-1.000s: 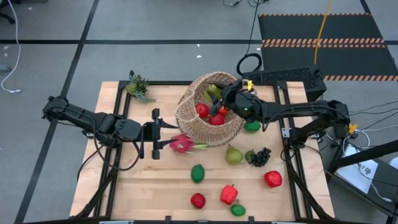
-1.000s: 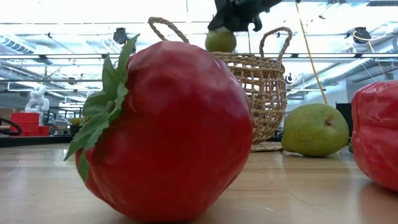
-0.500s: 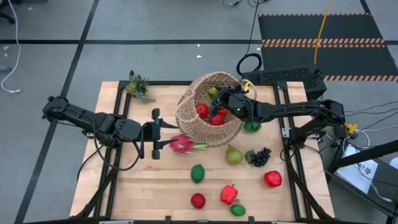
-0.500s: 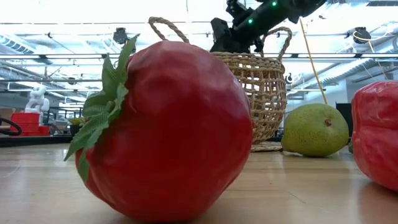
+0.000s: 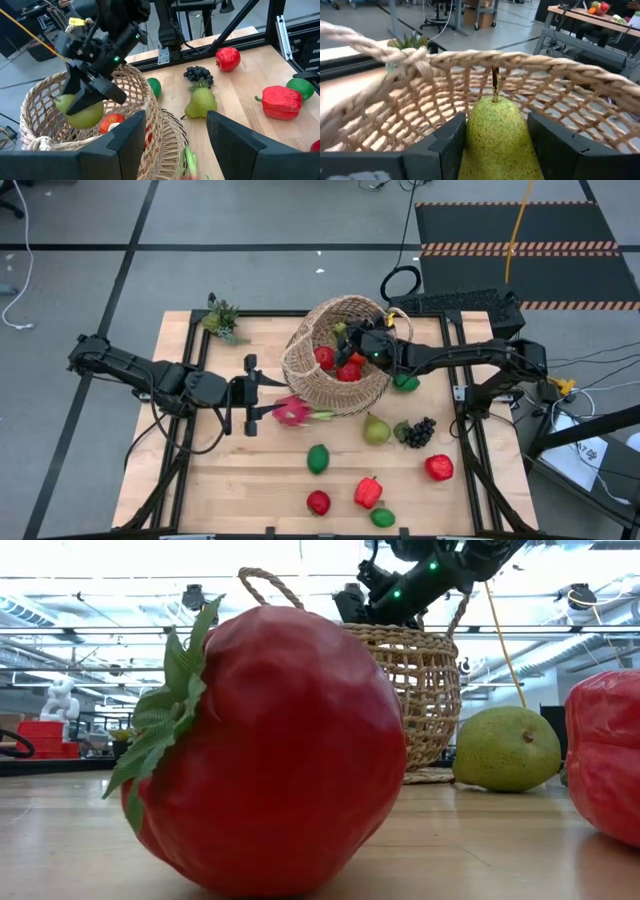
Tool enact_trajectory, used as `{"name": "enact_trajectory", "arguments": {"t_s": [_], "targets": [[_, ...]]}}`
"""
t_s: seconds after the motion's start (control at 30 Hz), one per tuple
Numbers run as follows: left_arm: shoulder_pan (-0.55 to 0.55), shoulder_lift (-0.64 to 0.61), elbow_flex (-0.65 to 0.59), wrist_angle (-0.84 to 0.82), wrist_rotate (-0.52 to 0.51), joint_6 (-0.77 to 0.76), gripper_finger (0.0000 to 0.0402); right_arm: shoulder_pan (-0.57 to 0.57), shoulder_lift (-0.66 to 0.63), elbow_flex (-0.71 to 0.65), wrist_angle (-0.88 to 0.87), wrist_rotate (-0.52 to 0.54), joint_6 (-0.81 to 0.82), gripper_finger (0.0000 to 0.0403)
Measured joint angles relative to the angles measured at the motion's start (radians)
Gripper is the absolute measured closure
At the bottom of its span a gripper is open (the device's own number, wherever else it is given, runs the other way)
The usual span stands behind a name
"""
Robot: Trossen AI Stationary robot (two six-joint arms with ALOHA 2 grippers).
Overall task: Build produce basket
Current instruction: Put the left green pear into the basket
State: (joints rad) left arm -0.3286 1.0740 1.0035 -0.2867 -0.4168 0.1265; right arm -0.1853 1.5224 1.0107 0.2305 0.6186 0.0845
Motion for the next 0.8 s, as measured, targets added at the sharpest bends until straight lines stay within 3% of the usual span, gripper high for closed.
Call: {"name": "enact_trajectory", "arguments": {"t_s": [0.8], "targets": [[0.000,0.000,0.000,0.001,0.006,-0.001,0.0192,-0.062,0.021,-0.129,0.148,-0.049,0.028,0.0199]]}}
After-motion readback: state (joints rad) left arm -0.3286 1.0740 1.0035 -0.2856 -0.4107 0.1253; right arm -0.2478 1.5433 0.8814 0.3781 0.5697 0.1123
